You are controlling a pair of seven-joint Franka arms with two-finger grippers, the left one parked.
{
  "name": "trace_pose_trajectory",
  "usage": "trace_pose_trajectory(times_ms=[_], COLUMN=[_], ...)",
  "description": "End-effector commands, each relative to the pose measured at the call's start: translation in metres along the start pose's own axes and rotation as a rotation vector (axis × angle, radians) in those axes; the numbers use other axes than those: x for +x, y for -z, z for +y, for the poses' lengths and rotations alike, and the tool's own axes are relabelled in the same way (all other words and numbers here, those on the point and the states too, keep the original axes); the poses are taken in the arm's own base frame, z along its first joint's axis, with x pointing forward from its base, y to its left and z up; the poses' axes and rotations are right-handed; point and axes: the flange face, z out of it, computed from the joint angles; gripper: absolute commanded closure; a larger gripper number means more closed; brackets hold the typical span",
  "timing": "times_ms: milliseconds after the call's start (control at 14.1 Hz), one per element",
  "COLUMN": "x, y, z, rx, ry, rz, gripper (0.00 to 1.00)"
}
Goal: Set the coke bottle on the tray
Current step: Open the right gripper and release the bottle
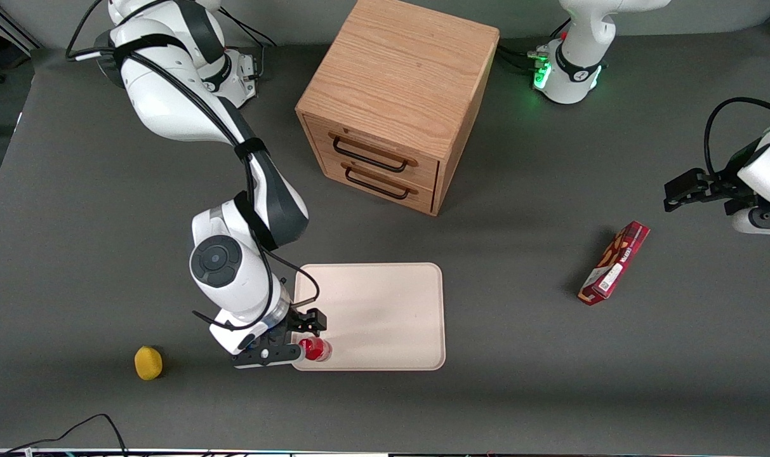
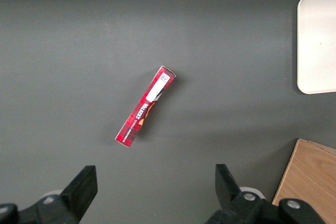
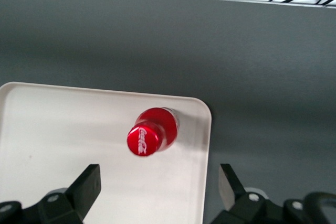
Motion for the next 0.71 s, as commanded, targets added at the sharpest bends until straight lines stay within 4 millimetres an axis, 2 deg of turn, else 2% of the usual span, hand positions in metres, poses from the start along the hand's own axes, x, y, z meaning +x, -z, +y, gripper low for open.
trace_pose_trajectory(times_ms=[0,142,354,425,637], x=[-0.011,-0.033,-0.073,-0.088,-0.127], y=[0.055,0.082,0.126,0.135,0.16], z=[0.022,0.042,0.091,0.101,0.154], rx=[-0.03,-0.04,-0.039,-0.041,-0.038], ry=[0.009,0.018,0.028,0.023,0.02], rz=[-0.062,-0.101,-0.135,-0.145,-0.156], gripper=[0.0,0.0,0.0,0.0,0.0])
